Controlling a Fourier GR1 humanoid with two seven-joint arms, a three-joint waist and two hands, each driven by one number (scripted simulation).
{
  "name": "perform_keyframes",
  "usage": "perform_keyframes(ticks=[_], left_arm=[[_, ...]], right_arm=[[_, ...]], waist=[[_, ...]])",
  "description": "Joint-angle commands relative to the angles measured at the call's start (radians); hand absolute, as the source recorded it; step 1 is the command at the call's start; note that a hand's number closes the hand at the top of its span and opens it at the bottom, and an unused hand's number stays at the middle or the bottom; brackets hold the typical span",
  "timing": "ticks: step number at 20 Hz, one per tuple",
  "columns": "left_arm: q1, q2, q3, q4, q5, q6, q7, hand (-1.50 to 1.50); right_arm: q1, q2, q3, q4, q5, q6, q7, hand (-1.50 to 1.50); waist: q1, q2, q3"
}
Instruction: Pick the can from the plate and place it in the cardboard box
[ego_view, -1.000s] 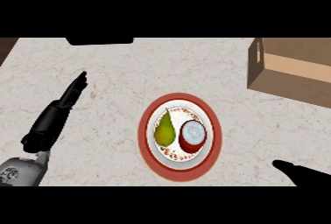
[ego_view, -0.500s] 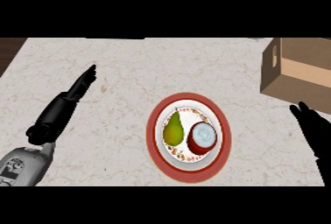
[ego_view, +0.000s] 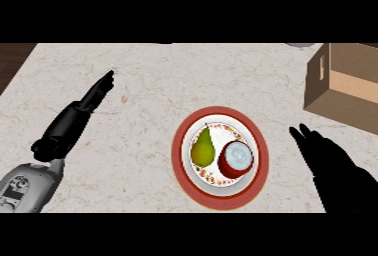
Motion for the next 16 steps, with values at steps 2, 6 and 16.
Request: perform_keyframes(ticks=[2,6,16], left_arm=[[-0.012,-0.017,-0.006,0.004,-0.022,0.021,0.014,0.00],[0.024,-0.009,-0.007,-0.026,-0.014,0.010,0.022,0.00],[0.002,-0.017,0.019,0.013,-0.012,0.009,0.028,0.00]], right_arm=[[-0.103,0.132,0.067,0.072,-0.031,0.115,0.288,-1.50],[-0.167,0.239,0.090,0.201,-0.032,0.128,0.298,-1.50],[-0.303,0.443,0.081,0.432,0.068,0.201,0.298,-1.50]], waist=[[-0.008,-0.002,0.001],[-0.001,-0.006,0.004],[-0.042,-0.013,0.004]])
